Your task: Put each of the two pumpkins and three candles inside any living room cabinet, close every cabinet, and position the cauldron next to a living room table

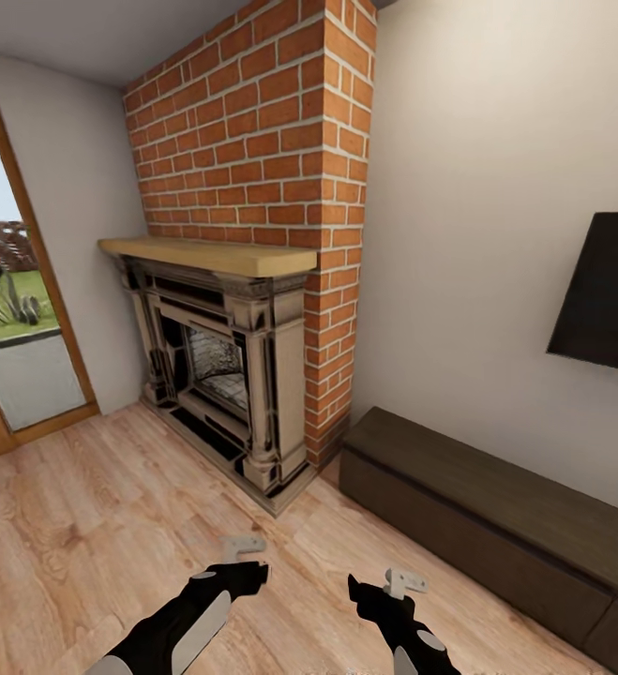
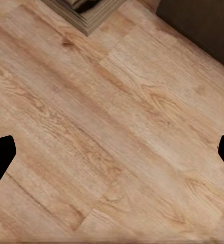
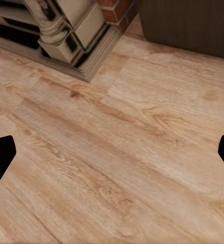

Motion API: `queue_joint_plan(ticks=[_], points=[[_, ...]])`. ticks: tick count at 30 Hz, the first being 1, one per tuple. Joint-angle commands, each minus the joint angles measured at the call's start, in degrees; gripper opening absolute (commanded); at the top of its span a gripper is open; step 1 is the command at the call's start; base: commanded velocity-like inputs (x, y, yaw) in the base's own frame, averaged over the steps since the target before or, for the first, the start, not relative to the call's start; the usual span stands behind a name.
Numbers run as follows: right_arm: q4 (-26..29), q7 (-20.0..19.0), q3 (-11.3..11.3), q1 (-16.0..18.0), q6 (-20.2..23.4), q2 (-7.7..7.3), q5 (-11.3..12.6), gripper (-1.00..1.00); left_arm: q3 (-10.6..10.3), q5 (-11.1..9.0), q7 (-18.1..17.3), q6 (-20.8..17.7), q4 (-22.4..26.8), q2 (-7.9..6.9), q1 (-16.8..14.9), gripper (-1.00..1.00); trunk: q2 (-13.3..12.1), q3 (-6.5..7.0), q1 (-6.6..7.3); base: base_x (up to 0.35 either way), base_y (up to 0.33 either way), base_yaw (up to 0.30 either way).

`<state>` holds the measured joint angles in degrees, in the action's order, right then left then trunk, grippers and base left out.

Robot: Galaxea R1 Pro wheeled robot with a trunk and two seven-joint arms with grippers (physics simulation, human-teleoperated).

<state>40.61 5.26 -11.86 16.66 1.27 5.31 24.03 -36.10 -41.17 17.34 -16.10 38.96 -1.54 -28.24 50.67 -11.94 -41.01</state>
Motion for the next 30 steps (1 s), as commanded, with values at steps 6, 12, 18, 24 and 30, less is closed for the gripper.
queue_joint_plan(ticks=[6,12,18,24,30], points=[[0.16,0.46,-0.27,0.04,0.13,-0.04,0.42,1.00,-0.26,-0.59,0.23,-1.67,0.16,-0.03,-0.06,1.00,0.07,-0.46,-0.01,0.000,0.000,-0.197],[0.23,0.46,-0.27,0.04,0.13,-0.04,0.40,1.00,-0.35,-0.44,0.18,-1.92,0.12,-0.07,0.01,1.00,0.07,-0.83,-0.01,0.000,0.000,-0.197],[0.13,0.46,-0.31,0.04,0.13,-0.04,0.40,1.00,-0.50,-0.32,0.05,-1.65,-0.12,-0.08,0.84,1.00,0.07,-1.20,-0.01,0.000,0.000,-0.197],[0.02,0.46,-0.28,0.04,0.13,-0.04,0.48,1.00,-0.54,-0.22,-0.31,-1.55,-0.45,-0.12,2.12,1.00,0.07,-1.58,-0.01,0.000,0.000,-0.197],[0.08,0.46,-0.21,0.04,0.02,-0.10,0.43,1.00,-0.55,-0.32,-0.79,-1.85,-0.54,-0.25,2.42,1.00,0.07,-1.95,-0.01,0.000,0.000,-0.195]])
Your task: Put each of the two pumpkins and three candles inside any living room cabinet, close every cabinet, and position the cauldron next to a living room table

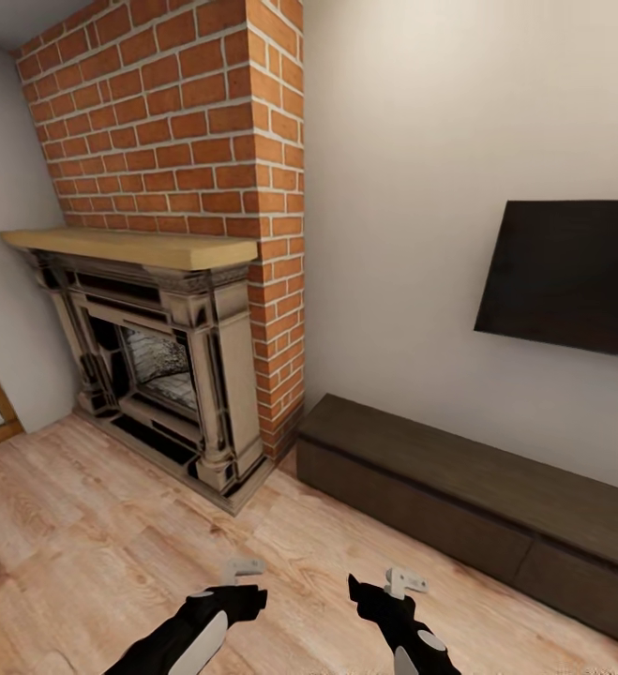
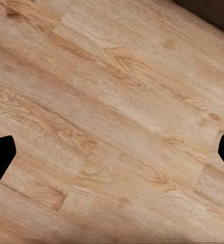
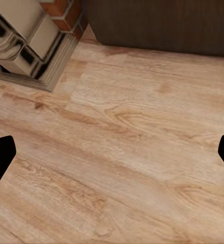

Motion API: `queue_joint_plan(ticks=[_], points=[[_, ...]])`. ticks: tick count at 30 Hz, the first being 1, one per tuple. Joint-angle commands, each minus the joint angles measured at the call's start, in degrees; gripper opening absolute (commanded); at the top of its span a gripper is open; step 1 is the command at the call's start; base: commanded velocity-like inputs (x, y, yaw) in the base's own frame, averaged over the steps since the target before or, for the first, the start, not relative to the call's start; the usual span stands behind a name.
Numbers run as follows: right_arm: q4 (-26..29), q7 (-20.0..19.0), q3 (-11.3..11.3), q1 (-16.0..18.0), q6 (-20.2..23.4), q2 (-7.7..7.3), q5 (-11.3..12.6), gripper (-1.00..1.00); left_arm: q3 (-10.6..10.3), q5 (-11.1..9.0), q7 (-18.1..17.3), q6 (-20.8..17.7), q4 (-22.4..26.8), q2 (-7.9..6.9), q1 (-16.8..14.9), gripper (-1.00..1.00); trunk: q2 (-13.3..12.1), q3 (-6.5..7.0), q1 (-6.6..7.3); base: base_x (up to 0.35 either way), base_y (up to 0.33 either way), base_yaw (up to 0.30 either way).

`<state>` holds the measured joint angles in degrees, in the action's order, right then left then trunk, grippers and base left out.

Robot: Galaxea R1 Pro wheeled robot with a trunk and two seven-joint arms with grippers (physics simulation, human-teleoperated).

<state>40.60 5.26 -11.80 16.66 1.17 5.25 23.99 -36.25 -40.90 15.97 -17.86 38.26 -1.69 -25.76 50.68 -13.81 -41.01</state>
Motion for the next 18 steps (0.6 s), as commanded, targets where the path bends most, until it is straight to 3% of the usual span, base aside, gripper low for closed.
queue_joint_plan(ticks=[1,18], points=[[0.09,0.46,-0.27,0.04,0.15,-0.04,0.49,1.00,-0.40,-0.59,0.56,-0.13,0.16,-0.09,-0.03,1.00,0.07,-0.15,-0.01,0.000,0.000,-0.195],[-0.03,0.46,0.10,0.04,0.17,-0.81,0.56,1.00,-0.19,-0.81,0.42,-1.04,0.42,0.18,0.82,1.00,0.07,-1.20,-0.01,0.000,0.000,-0.195]])
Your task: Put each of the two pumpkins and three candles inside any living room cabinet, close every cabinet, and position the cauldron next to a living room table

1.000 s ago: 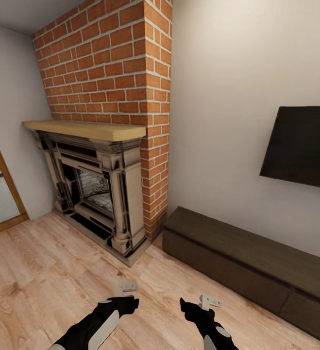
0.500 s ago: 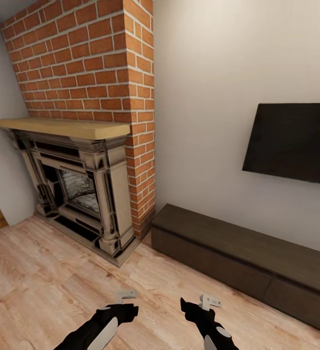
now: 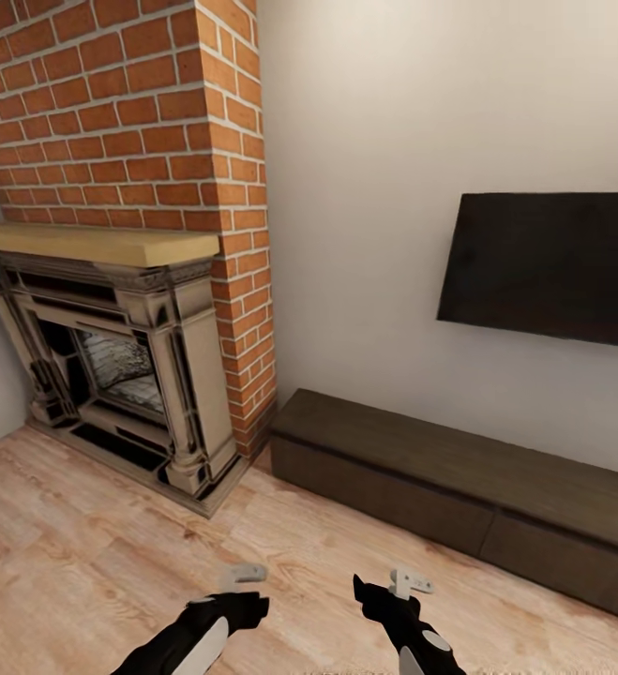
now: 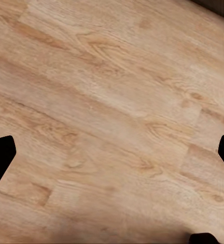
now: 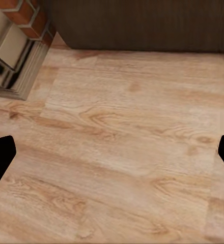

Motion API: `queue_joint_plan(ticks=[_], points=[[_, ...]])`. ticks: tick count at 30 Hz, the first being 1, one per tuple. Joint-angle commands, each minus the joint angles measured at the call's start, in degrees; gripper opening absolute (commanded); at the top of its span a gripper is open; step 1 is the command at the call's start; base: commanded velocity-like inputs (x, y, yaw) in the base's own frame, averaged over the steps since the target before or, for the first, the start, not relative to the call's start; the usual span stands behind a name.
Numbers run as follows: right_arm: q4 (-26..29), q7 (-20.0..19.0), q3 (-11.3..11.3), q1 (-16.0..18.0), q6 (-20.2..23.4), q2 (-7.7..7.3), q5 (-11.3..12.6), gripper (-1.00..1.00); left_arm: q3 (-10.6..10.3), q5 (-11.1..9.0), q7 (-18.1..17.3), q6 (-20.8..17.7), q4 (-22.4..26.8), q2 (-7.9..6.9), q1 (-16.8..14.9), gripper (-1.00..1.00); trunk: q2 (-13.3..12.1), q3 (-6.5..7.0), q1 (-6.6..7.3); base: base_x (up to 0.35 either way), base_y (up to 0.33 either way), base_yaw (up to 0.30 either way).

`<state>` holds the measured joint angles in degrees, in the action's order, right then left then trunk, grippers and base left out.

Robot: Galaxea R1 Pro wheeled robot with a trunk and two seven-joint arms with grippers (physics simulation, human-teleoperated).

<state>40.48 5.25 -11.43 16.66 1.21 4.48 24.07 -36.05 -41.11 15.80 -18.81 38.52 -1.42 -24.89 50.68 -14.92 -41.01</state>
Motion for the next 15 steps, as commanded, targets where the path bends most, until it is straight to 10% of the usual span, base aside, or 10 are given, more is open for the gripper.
queue_joint_plan(ticks=[1,15], points=[[0.07,0.46,-0.27,0.04,0.12,-0.05,0.47,1.00,-0.45,-0.55,0.49,0.18,0.24,-0.06,-0.03,1.00,0.06,-0.14,-0.01,0.000,0.000,-0.201],[-0.29,0.56,0.10,-0.17,-0.01,0.05,0.43,1.00,-0.73,0.01,0.37,6.50,-0.67,-0.51,0.02,1.00,0.06,-1.01,-0.01,0.000,0.153,-0.215]])
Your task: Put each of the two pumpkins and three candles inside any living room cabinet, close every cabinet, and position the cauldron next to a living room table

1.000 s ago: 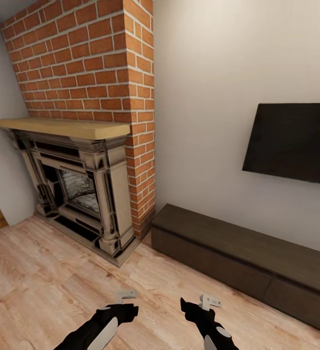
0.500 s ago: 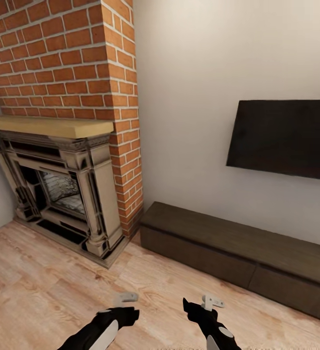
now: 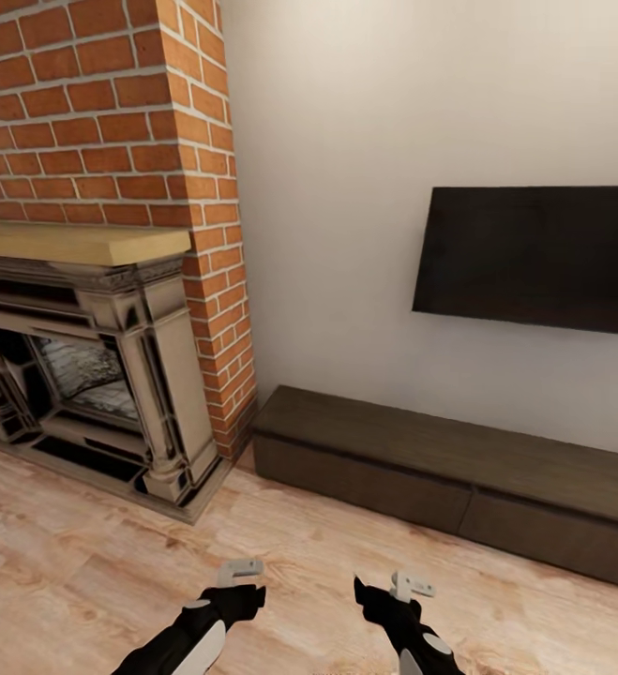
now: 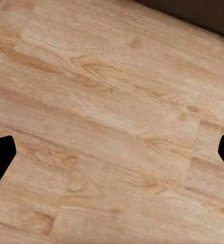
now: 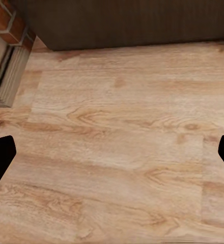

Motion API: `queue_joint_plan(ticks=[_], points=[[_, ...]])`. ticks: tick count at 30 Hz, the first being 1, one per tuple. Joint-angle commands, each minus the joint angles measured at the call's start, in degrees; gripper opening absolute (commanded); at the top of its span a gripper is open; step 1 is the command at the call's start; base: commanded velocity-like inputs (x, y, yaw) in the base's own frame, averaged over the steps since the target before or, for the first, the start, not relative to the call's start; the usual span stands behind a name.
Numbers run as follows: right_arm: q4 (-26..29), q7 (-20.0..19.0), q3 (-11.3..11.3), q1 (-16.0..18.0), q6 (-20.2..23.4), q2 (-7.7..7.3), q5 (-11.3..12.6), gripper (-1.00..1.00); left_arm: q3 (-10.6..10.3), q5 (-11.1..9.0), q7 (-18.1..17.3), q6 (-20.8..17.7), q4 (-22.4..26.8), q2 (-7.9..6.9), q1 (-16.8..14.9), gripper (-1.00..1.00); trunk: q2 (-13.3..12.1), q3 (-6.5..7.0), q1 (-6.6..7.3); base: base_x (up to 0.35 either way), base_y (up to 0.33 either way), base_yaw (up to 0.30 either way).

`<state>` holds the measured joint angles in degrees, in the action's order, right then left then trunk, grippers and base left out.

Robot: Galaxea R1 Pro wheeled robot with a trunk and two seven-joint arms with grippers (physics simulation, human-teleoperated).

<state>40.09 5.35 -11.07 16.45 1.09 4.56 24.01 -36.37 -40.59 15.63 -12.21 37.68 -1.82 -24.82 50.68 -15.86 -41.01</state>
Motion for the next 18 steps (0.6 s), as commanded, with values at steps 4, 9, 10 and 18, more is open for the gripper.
queue_joint_plan(ticks=[4,9,10,18], points=[[0.08,0.42,1.49,-0.99,0.01,-0.06,0.49,1.00,-0.39,-0.58,0.54,0.24,0.13,-0.15,-0.05,1.00,0.06,-0.33,-0.01,0.036,0.279,-0.219],[0.15,0.37,3.12,-1.44,0.02,-0.15,0.48,1.00,-0.37,-0.81,0.53,-0.09,0.10,-0.17,-0.05,1.00,0.06,-0.64,-0.01,0.077,0.282,-0.219],[0.15,0.37,3.26,-1.51,0.03,-0.15,0.49,1.00,-0.37,-0.89,0.52,-0.21,0.07,-0.18,-0.05,1.00,0.06,-0.70,-0.01,0.099,0.283,-0.221],[0.16,0.36,3.97,-1.72,0.05,-0.16,0.51,1.00,-0.28,-1.29,0.36,1.36,-5.15,0.16,-0.04,1.00,0.06,-1.19,-0.01,0.111,0.283,-0.223]])
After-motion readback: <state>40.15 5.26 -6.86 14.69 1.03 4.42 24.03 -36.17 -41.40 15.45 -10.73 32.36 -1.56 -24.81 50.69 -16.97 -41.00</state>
